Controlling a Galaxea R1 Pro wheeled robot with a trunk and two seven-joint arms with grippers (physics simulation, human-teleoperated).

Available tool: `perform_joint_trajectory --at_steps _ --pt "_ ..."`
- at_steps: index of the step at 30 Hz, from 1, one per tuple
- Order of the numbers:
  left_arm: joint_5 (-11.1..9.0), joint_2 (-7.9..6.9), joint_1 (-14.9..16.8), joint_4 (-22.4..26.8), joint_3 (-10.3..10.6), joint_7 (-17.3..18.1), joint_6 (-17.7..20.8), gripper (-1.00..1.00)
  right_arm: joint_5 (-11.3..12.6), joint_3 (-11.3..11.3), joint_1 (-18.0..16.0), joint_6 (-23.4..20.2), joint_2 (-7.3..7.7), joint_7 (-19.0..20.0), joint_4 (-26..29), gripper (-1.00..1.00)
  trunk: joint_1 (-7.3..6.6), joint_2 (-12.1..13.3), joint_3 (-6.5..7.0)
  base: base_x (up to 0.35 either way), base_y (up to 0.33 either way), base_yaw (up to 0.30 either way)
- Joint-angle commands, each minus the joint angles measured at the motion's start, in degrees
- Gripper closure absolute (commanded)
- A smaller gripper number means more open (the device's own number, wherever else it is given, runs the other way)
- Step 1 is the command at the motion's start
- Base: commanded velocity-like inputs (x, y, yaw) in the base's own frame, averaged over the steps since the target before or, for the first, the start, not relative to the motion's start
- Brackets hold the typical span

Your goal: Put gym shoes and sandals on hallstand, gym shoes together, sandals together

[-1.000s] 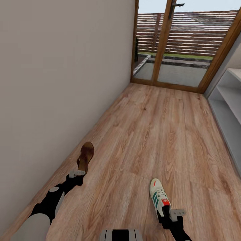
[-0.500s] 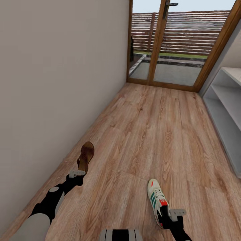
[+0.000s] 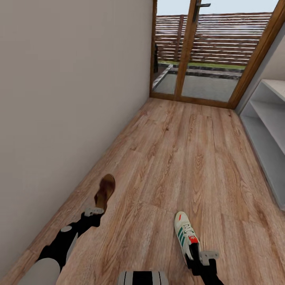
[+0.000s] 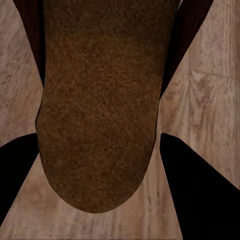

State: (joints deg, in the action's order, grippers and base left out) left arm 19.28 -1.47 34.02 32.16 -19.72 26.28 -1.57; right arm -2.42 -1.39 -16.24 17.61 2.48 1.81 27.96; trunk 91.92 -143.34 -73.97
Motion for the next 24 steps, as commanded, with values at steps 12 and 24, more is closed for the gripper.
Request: perform_joint_trajectory --at_steps 12,24 --pt "0.7 -0.03 -2.1 2.1 0.0 0.5 0.5 1.00 0.0 -0.2 0.0 0.1 0.24 0.3 -3.5 -1.00 -0.01 0.0 -0.04 0.000 0.000 0.000" --pt "0.8 -0.28 -2.2 2.0 0.0 0.4 0.3 1.00 0.0 -0.2 0.0 0.2 0.24 0.3 -3.6 -1.00 -0.01 0.0 0.29 0.000 0.000 0.000"
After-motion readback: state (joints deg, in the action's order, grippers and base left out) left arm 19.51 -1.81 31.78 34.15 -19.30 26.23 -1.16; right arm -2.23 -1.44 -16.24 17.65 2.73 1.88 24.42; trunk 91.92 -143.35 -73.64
